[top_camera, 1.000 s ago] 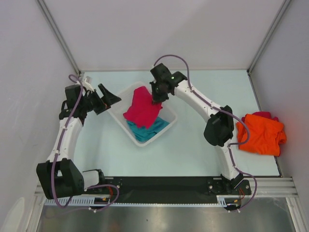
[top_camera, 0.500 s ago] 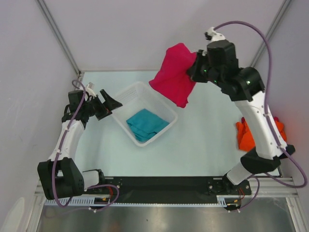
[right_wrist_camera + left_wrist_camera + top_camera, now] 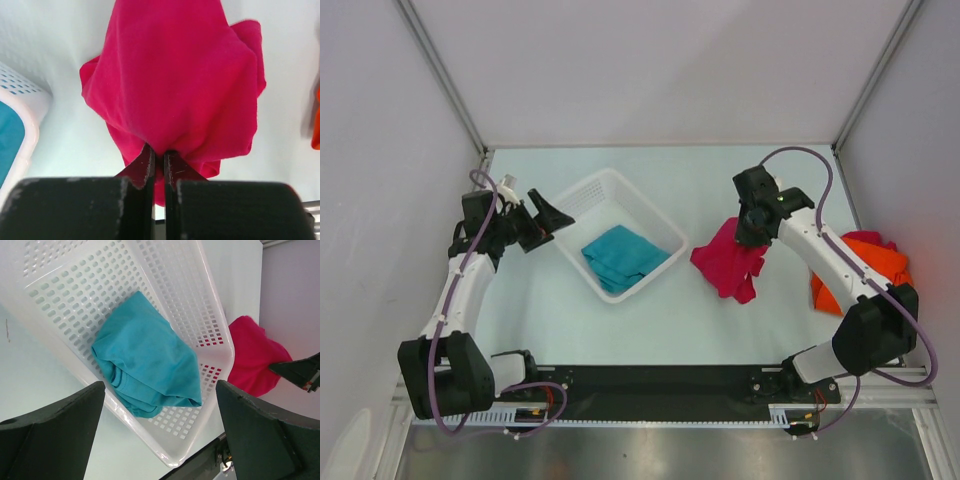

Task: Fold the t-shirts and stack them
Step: Move the tshirt to the center of the board

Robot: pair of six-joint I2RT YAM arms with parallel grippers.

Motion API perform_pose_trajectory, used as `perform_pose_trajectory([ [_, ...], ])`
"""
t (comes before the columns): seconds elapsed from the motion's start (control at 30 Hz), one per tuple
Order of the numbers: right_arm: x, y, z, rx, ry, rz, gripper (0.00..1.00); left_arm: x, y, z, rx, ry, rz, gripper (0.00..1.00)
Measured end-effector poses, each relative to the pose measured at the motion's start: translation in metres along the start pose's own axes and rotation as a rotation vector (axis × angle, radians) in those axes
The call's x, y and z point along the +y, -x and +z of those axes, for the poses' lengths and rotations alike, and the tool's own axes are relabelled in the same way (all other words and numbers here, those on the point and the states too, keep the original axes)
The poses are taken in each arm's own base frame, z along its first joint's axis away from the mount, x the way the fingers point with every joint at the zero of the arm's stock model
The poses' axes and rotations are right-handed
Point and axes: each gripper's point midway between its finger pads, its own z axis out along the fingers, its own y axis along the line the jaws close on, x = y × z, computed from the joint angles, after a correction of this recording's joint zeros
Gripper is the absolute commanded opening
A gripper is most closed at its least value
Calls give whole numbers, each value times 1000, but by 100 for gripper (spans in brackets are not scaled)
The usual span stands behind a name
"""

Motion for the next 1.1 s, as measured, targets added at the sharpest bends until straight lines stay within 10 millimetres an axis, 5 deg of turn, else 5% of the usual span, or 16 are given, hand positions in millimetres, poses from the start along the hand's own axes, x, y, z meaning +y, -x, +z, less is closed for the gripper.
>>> perform_pose_trajectory([
  [0.07, -3, -5, 6, 16, -4, 13, 17, -1, 0, 0, 2, -3, -1, 98],
  [0.1, 0, -4, 7, 11, 11, 21, 41, -1, 0, 0, 2, -4, -1, 99],
  [0.2, 13, 4, 7, -12, 67, 40, 58, -1, 0, 0, 3, -5, -4, 99],
  [0.5, 28, 16, -16, -76, 181, 61, 64, -22, -10, 2, 37, -80, 33, 100],
  [0.83, 12, 8, -72, -196, 291, 125, 67, -123, -91, 40, 283, -261, 397, 99],
  [0.93, 7, -1, -72, -184, 285, 131, 67, -125, -118, 59, 345, -220, 476, 99],
  [1.1, 1, -14, -68, -153, 269, 131, 68, -99, -152, 83, 421, -65, 573, 99],
])
